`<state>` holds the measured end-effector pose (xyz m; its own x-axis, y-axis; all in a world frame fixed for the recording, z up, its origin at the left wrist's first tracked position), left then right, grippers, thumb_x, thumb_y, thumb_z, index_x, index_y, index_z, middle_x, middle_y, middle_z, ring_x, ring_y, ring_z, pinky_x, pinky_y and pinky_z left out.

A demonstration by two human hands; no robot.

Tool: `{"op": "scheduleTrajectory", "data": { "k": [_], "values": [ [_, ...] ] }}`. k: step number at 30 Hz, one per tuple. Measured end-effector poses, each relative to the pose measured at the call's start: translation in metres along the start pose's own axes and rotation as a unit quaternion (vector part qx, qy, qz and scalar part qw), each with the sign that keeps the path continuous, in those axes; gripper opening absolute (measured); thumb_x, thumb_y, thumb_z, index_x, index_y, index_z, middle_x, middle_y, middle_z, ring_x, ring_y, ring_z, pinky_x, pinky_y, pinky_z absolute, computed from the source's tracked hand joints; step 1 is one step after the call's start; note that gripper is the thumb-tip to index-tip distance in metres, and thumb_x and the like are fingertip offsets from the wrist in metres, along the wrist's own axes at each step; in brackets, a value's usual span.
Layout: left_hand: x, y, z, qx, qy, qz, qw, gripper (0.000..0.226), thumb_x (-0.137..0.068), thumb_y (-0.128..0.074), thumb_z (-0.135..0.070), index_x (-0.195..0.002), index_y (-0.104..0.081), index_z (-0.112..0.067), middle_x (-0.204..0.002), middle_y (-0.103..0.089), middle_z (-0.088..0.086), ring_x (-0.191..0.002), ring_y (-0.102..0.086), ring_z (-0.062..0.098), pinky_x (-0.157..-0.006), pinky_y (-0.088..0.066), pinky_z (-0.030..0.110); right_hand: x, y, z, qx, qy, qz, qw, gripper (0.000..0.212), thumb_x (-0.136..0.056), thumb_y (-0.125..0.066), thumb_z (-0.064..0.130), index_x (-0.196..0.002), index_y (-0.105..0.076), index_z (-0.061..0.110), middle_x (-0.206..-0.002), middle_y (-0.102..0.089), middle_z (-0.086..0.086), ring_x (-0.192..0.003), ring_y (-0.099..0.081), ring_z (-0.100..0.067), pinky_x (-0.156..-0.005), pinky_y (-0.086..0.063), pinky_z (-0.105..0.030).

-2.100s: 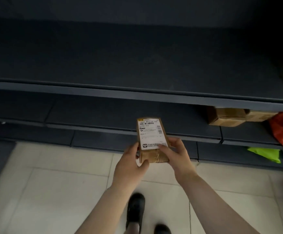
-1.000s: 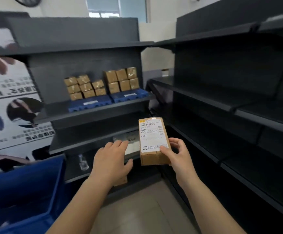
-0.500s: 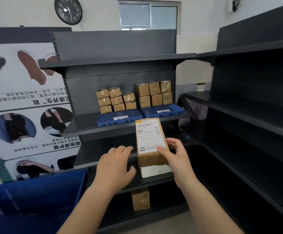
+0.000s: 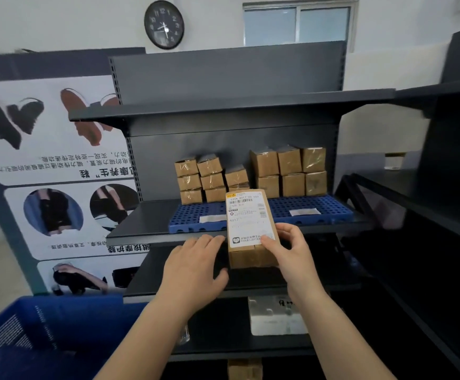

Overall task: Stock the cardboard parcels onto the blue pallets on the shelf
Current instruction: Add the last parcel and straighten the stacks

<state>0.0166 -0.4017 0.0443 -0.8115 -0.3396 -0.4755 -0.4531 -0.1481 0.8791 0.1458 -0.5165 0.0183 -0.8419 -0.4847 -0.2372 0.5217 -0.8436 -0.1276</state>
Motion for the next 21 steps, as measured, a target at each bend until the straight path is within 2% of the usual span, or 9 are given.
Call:
{"op": "scheduleTrajectory", "data": {
  "k": [4,11,15,17,19,21],
  "values": [
    [-0.037,-0.019,0.004,-0.003,0.015,-0.011,1.000,0.058,-0.088,-0.047,-0.045,-0.141,-0.028,-0.030,-0.136,-0.043,-0.012,-0.122,-0.041,0.010,-0.098,-0.037,0.026,-0.048,-0.003,-0.010,-0.010,-0.003,0.019,1.000,0.038,-0.085,-0.067,0.019,-0.119,-0.050,0.024,-0.119,-0.058,0.005,-0.112,-0.054,-0.013,-0.094,-0.049,-0.037],
    [-0.094,-0.056,0.026,0.024,0.034,-0.021,0.999,0.058,-0.090,-0.045,-0.045,-0.142,-0.025,-0.031,-0.135,-0.043,-0.013,-0.119,-0.042,0.009,-0.091,-0.038,0.023,-0.117,-0.015,-0.034,-0.018,-0.019,0.028,0.999,0.037,-0.084,-0.068,0.021,-0.117,-0.051,0.025,-0.115,-0.058,0.008,-0.111,-0.055,-0.014,-0.096,-0.050,-0.040],
    [-0.133,-0.080,0.046,0.064,0.034,-0.032,0.997,0.057,-0.091,-0.045,-0.046,-0.142,-0.026,-0.030,-0.136,-0.043,-0.014,-0.122,-0.041,0.007,-0.094,-0.034,0.022,-0.159,-0.026,-0.046,-0.014,-0.007,0.008,1.000,0.034,-0.085,-0.067,0.022,-0.115,-0.051,0.026,-0.112,-0.057,0.013,-0.111,-0.055,-0.014,-0.093,-0.051,-0.039],
    [-0.156,-0.090,0.059,0.073,0.028,-0.036,0.996,0.057,-0.091,-0.045,-0.047,-0.142,-0.027,-0.029,-0.135,-0.044,-0.013,-0.120,-0.042,0.008,-0.094,-0.034,0.023,-0.181,-0.033,-0.050,-0.013,-0.002,-0.005,1.000,0.032,-0.086,-0.066,0.024,-0.113,-0.051,0.027,-0.111,-0.056,0.014,-0.110,-0.055,-0.014,-0.089,-0.051,-0.035],
    [-0.180,-0.100,0.072,0.088,0.020,-0.039,0.995,0.055,-0.091,-0.046,-0.046,-0.141,-0.029,-0.028,-0.132,-0.047,-0.011,-0.118,-0.044,0.009,-0.092,-0.036,0.024,-0.204,-0.042,-0.049,-0.004,0.010,-0.014,1.000,0.027,-0.087,-0.063,0.026,-0.111,-0.050,0.027,-0.109,-0.055,0.013,-0.103,-0.054,-0.008,-0.076,-0.049,-0.024],
    [-0.204,-0.107,0.086,0.104,0.015,-0.045,0.993,0.052,-0.091,-0.048,-0.044,-0.138,-0.033,-0.028,-0.129,-0.049,-0.010,-0.115,-0.046,0.010,-0.091,-0.039,0.025,-0.226,-0.053,-0.049,0.001,0.011,-0.013,1.000,0.025,-0.089,-0.061,0.029,-0.111,-0.049,0.027,-0.108,-0.055,0.011,-0.096,-0.054,-0.004,-0.069,-0.045,-0.019]
  ]
}}
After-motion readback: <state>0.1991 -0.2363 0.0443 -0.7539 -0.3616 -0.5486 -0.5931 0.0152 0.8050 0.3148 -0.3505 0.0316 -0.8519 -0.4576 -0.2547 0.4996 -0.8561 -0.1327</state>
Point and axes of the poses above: each hand's wrist, its own x-axis away from the middle knuckle, its own y-axis out of the back of the hand, z = x × y, the point moved 3 cm from there along -x, towards the middle knuckle
